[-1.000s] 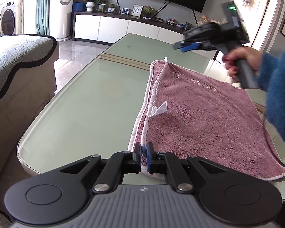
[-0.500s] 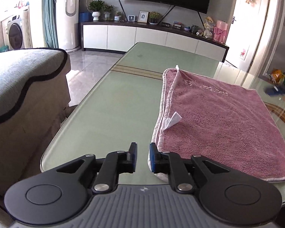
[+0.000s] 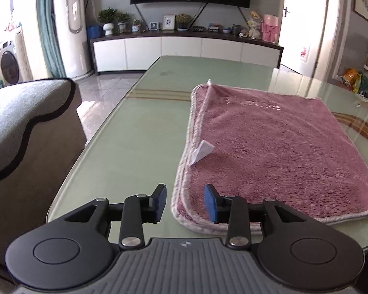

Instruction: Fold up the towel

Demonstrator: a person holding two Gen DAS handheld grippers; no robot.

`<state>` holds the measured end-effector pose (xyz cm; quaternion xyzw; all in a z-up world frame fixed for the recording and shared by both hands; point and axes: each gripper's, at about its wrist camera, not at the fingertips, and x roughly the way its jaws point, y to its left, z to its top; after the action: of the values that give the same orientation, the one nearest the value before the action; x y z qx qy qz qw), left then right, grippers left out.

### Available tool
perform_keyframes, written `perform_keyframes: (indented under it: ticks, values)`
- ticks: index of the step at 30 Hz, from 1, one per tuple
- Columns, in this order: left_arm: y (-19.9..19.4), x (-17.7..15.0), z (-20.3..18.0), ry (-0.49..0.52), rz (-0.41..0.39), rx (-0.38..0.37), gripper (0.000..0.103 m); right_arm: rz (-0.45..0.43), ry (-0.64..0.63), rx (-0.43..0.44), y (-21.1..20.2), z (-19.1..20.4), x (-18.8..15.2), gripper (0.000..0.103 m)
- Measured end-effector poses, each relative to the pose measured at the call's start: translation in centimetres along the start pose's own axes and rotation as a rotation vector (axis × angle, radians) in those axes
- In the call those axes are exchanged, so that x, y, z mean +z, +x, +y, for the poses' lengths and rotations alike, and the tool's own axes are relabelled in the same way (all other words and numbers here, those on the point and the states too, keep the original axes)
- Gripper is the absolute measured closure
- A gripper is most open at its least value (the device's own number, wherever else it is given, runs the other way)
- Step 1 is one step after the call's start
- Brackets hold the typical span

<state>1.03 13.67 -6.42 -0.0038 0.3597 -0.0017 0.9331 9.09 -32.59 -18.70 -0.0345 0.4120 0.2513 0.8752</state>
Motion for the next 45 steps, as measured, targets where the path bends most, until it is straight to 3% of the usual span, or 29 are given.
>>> perform_keyframes:
  ticks: [7,17,19,21,23,29,39,45]
  values:
    - [-0.3,0.1,-3.6,0.084,-0.015,-0.124,0.055,0.008,0.008,0.013,-0.2,0.6,-2.4,0.048]
    - [0.5,-1.0,-13.9,0.356,-0.057,-0.381,0.049,0.014,-0.03,-0.001,-1.7,1.1,-5.2,0.048]
    - [0.5,-1.6,-16.0,0.436,-0.078,-0.444,0.047,0.013,-0.012,0.028,-1.6,1.0,-5.1,0.055]
    - [0.8,-2.0,-17.3,0.468,-0.082,-0.477,0.045,0.018,-0.002,0.062,-1.4,0.8,-5.0,0.074]
    - [1.1,-2.4,-18.5,0.49,-0.082,-0.504,0.045,0.025,0.001,0.093,-1.1,0.8,-4.9,0.082]
    - [1.9,-3.4,-22.1,0.555,-0.081,-0.587,0.045,0.039,0.043,0.147,-0.7,0.0,-4.3,0.09]
    - [2.8,-4.0,-26.1,0.6,-0.101,-0.604,0.044,0.025,0.149,0.231,-1.6,-1.4,-3.4,0.092]
    - [3.1,-4.3,-28.2,0.654,-0.13,-0.51,0.045,0.024,0.157,0.238,-1.8,-1.8,-3.0,0.092]
